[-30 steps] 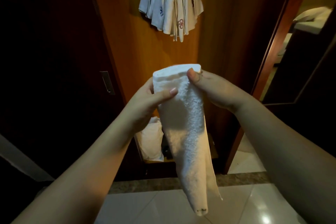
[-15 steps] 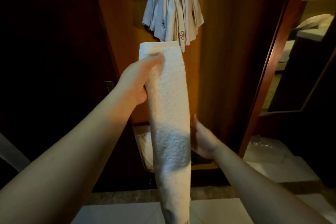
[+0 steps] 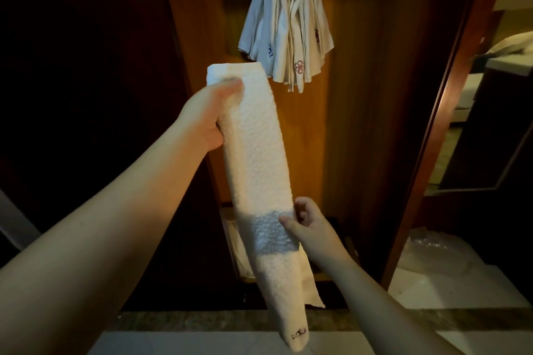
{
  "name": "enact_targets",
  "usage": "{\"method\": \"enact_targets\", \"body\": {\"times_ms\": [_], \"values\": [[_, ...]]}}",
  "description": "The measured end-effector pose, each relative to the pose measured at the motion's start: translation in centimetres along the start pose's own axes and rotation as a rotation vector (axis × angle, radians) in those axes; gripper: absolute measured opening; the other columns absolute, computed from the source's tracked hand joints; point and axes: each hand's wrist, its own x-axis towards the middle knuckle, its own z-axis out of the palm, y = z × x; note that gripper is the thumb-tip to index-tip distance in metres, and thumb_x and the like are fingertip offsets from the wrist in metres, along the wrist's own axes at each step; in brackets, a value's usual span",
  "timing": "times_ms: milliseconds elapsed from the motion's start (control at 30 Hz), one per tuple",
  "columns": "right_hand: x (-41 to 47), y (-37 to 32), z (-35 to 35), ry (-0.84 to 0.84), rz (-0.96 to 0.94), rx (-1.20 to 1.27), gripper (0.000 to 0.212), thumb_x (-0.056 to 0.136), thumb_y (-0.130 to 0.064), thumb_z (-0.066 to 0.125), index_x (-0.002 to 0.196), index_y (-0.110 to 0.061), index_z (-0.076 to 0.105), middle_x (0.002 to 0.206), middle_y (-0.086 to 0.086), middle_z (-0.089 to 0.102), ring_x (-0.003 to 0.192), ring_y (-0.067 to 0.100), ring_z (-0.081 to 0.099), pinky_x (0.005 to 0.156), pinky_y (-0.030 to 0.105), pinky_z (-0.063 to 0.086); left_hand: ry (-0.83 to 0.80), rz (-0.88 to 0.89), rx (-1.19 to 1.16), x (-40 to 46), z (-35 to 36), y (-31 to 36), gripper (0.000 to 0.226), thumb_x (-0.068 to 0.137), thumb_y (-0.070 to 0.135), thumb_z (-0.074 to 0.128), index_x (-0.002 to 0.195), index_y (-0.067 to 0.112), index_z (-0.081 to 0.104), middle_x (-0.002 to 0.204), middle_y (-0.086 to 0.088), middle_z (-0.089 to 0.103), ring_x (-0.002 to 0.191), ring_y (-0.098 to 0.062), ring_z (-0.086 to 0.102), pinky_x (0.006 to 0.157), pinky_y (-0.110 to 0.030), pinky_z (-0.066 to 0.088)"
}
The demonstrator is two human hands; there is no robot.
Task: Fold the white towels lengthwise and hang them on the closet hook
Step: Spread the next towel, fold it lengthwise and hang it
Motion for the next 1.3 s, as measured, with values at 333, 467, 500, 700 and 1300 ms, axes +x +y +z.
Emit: {"method": "enact_targets", "body": {"times_ms": [333, 467, 500, 700, 1300], "values": [[0.5, -1.4, -1.1, 0.08, -0.134, -0.003, 0.031, 0.092, -0.069, 0.047, 0.098, -0.041, 0.06, 0.095, 0.0, 0.068, 0.091, 0.022, 0.068, 0.079, 0.046, 0.057, -0.104, 0.067, 0.022, 0.9, -0.1, 2.2, 0.035, 0.085, 0.03, 0.074, 0.116, 0.018, 0.062, 0.092, -0.003, 0.078, 0.088, -0.023, 0.076, 0.06, -0.039, 0.061], [1.1, -2.1, -1.1, 0.248, -0.207, -0.069, 0.017, 0.094, -0.067, 0.045, 0.1, -0.053, 0.053, 0.097, -0.011, 0.066, 0.087, 0.008, 0.066, 0.072, 0.031, 0.056, -0.09, 0.079, -0.021, 1.6, 0.1, 2.6, 0.041, 0.085, 0.027, 0.075, 0.122, 0.016, 0.062, 0.099, -0.006, 0.078, 0.092, -0.026, 0.075, 0.064, -0.041, 0.061], [1.3, -2.4, -1.3, 0.249, -0.2, -0.065, 0.013, 0.093, -0.067, 0.048, 0.101, -0.057, 0.05, 0.099, -0.013, 0.067, 0.089, 0.006, 0.067, 0.073, 0.028, 0.056, -0.082, 0.078, -0.03, 1.8, 0.2, 2.7, 0.041, 0.085, 0.026, 0.075, 0.123, 0.015, 0.061, 0.099, -0.007, 0.077, 0.092, -0.027, 0.075, 0.063, -0.042, 0.061], [1.8, -3.6, -4.8, -0.269, 0.254, 0.11, 0.104, 0.05, -0.068, 0.088, 0.132, -0.013, 0.058, 0.118, 0.007, 0.073, 0.106, 0.02, 0.072, 0.078, 0.03, 0.059, -0.013, 0.008, -0.031, 3.2, 0.5, 2.3, 0.04, 0.084, 0.023, 0.077, 0.119, 0.014, 0.06, 0.088, -0.007, 0.077, 0.08, -0.025, 0.076, 0.055, -0.042, 0.059], [0.8, -8.9, -8.3, -0.581, 0.325, 0.456, 0.062, 0.053, -0.04, 0.098, 0.103, -0.009, 0.08, 0.109, 0.012, 0.076, 0.102, 0.026, 0.073, 0.082, 0.035, 0.059, 0.007, -0.417, 0.319, 9.4, -0.1, -9.1, 0.05, 0.098, 0.05, 0.056, 0.128, 0.009, 0.057, 0.107, -0.012, 0.073, 0.086, -0.026, 0.072, 0.071, -0.037, 0.057]]}}
